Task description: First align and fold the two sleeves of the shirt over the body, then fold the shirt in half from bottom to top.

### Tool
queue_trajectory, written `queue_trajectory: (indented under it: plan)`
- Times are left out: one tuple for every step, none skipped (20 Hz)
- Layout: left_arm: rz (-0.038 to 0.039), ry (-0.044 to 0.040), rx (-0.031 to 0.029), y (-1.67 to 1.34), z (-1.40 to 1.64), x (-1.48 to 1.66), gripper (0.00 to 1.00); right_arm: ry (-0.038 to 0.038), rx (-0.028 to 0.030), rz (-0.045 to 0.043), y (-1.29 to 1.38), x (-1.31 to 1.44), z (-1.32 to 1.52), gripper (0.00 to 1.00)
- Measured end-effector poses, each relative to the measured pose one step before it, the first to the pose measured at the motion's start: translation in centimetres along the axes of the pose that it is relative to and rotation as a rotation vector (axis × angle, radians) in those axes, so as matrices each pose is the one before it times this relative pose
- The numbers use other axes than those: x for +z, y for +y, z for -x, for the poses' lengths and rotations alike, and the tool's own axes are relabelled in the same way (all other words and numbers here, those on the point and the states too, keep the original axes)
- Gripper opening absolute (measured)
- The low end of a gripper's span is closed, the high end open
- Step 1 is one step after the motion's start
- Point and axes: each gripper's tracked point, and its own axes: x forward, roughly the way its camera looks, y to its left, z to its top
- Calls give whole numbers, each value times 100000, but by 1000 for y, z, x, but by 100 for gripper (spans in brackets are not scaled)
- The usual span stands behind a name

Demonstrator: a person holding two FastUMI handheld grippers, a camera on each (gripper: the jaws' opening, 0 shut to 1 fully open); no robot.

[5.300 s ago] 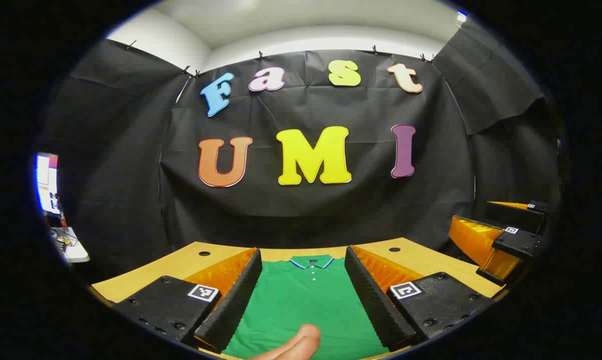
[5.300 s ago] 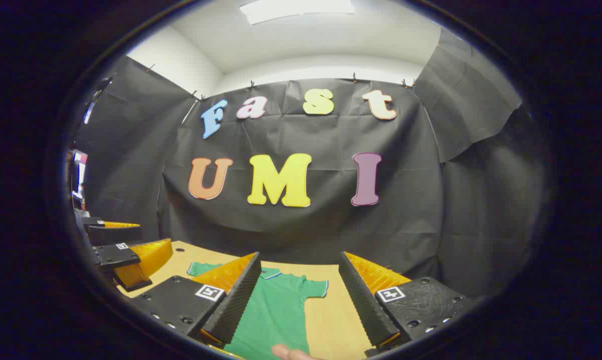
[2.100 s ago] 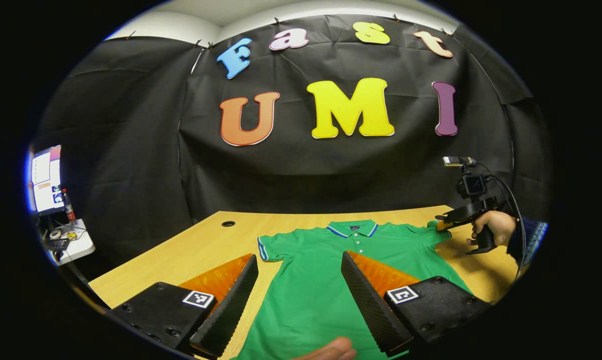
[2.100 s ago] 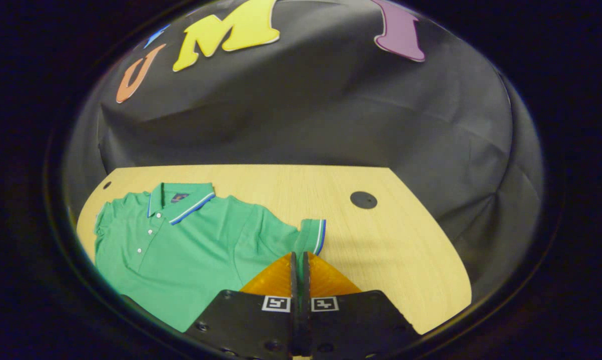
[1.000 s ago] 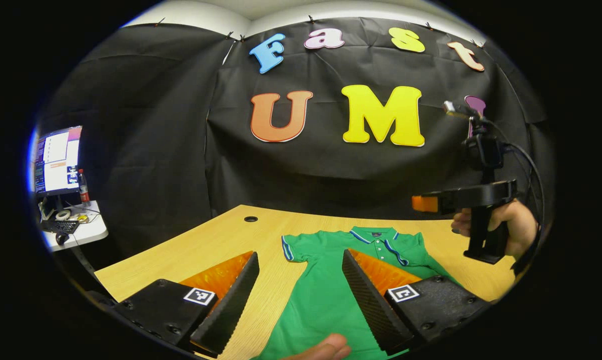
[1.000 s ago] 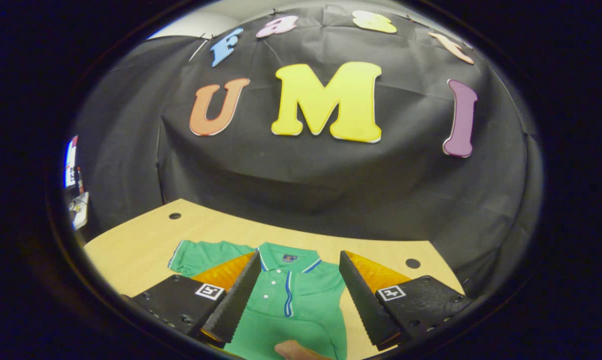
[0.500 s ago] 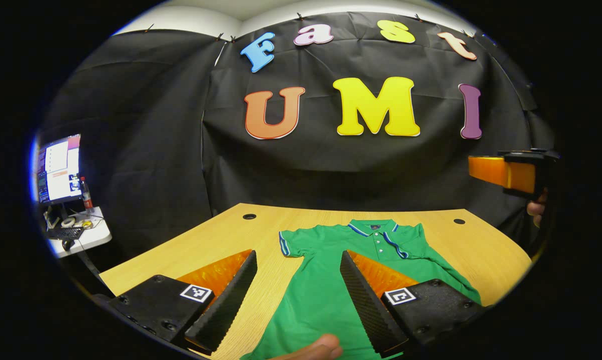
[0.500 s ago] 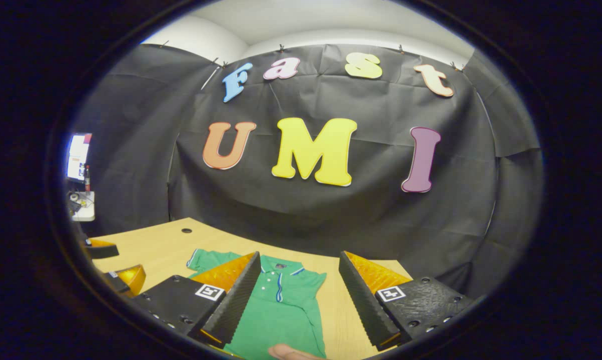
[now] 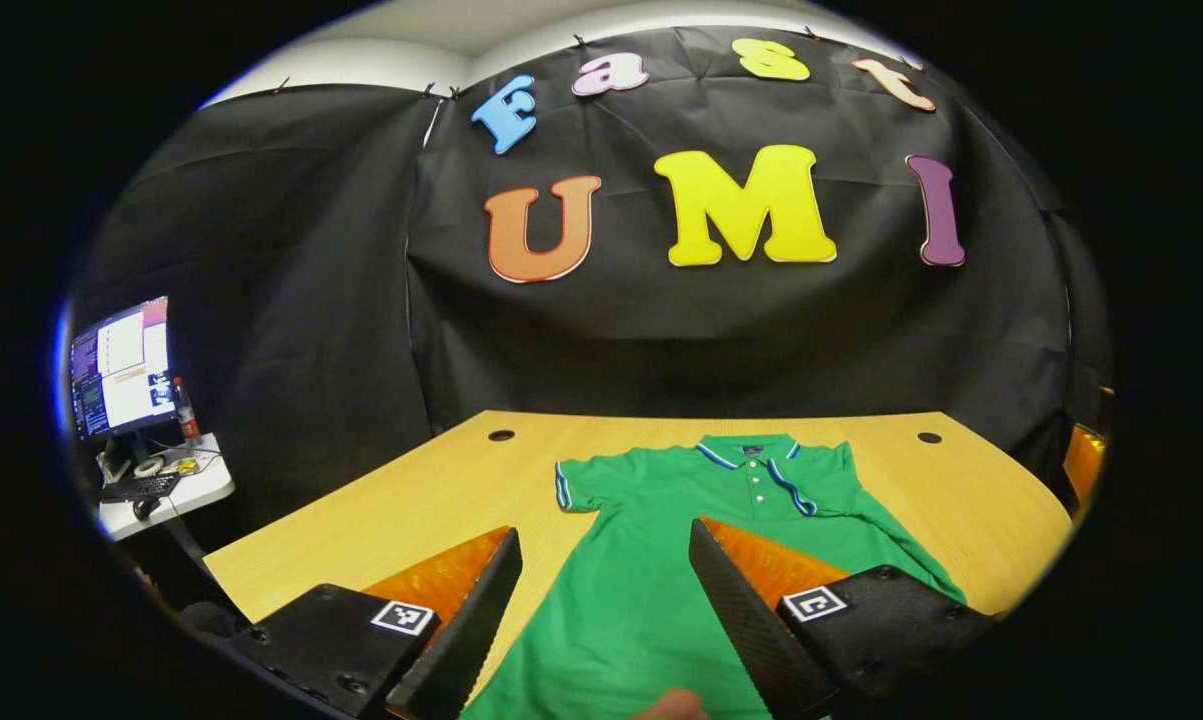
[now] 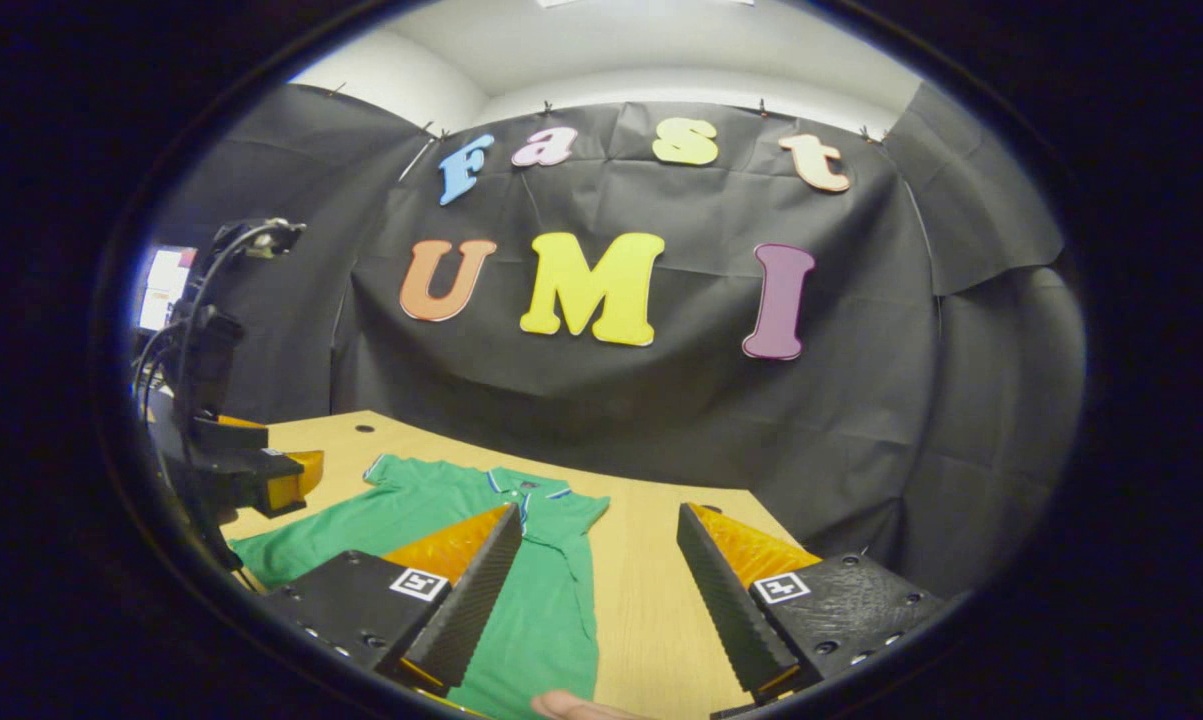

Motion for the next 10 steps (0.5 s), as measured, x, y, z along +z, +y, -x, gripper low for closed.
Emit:
queue_trajectory:
  plan:
    - [-1460,-789,1019,205,-212,1219,100,-348,835,-93,-335,-144,25,95]
    - [-1615,-1591,1844,335,-510,1944,100,-330,854,-649,-258,-250,89,95]
    - [-1300,-80,795,229,-746,1696,100,-301,694,-1232,-268,-55,-10,95]
    - [-152,-645,521,12,-1074,1493,100,417,308,-1696,-282,-37,-103,95]
    - [1759,-31,-6,-99,-1298,1419,100,125,982,-1772,-162,3,31,96]
    - [1937,753,586,41,-1486,1024,100,-78,336,-1110,-163,121,-155,95]
    - [1958,2071,859,-100,-1731,816,100,908,-1655,-442,-625,-113,-167,96]
    - [873,1151,1117,56,-1864,778,100,69,-672,-207,-450,-233,-66,95]
    - [-19,1042,3752,494,-2125,805,100,507,275,-188,-60,-3,-137,96]
    - [-402,2283,2187,311,-2169,413,100,728,-11,-389,-77,-331,-136,95]
